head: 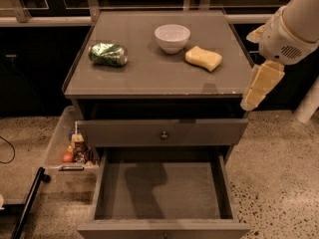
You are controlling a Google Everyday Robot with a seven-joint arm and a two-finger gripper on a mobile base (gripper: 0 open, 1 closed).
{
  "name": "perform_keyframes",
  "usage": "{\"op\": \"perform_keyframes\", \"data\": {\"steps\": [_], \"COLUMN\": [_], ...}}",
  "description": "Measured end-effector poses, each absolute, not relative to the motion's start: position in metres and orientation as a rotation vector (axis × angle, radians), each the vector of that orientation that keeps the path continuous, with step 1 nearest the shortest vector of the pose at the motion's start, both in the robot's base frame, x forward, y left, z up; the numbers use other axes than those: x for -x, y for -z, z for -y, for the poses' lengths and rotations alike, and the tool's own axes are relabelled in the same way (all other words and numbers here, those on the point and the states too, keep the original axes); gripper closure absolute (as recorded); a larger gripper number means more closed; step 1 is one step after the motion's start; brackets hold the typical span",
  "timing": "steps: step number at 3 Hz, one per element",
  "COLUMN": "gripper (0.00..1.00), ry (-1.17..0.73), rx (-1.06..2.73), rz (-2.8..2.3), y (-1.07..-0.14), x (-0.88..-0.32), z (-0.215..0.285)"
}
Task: Place sponge into middle drawer
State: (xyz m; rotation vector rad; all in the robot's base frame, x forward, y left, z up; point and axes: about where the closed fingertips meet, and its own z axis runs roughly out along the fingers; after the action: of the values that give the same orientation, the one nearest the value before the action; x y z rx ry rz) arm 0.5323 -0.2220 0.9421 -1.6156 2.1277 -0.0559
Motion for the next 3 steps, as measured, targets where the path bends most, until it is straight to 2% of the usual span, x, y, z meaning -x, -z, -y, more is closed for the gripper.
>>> {"op": "perform_keyframes", "data": {"steps": [1,3], "gripper": [0.0,0.0], "ry": [0.078,0.07], "rx": [1.675,1.636], "rz": [-2.012,-2.009], "y": [-0.935,-0.9302], "x": [-0.5659,-0.5719], "z": [0.2189,0.2191]}}
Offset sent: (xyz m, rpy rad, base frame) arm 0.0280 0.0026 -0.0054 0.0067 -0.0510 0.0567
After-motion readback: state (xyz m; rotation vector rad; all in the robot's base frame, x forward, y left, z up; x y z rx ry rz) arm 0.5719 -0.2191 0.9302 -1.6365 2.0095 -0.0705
